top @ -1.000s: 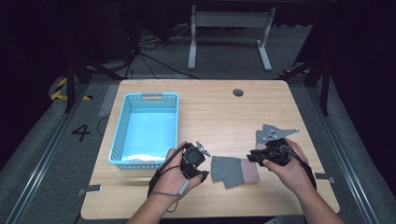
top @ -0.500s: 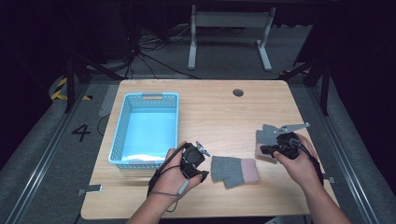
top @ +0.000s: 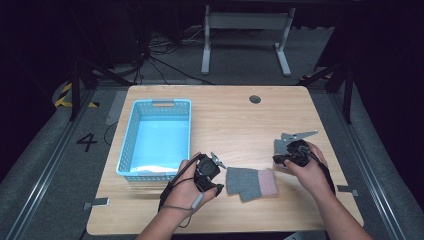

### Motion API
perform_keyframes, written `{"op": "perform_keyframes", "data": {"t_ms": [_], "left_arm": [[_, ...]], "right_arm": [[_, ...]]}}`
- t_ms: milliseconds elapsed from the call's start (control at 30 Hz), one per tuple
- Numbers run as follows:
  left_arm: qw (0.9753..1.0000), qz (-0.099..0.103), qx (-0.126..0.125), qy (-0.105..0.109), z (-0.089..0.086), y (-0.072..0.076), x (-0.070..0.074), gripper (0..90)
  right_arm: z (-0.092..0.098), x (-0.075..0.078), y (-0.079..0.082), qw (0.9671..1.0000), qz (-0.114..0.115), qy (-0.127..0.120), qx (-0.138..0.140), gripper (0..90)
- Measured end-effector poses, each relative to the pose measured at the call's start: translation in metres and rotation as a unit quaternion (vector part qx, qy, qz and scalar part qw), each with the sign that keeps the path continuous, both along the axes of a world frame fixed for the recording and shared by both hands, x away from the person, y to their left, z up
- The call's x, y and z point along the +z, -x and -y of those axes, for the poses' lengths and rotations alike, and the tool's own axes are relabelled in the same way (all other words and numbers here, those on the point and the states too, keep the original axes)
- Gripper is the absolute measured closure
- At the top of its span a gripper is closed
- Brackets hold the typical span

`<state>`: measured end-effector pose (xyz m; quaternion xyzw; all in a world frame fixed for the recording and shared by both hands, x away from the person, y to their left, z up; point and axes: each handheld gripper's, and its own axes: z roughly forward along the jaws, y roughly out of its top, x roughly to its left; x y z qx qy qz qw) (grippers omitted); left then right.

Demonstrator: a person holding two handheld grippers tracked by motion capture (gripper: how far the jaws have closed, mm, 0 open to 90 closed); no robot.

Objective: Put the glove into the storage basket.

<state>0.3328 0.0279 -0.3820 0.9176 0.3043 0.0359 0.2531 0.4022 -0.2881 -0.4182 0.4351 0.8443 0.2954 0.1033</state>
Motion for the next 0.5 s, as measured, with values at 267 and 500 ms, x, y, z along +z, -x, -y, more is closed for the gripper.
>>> {"op": "perform_keyframes", "data": {"t_ms": [267,500], "left_arm": [[1.0,-0.001,0.003,0.0,-0.003,0.001,0.0,55.3],[1.0,-0.003,0.0,-0.003,-0.001,0.0,-0.001,55.2]], "right_arm": [[-0.01,-0.014,-0.007,0.9997,-0.015,0.019,0.005,90.0],[-0.008,-0.015,-0.006,0.9995,-0.018,0.028,0.003,90.0]]}}
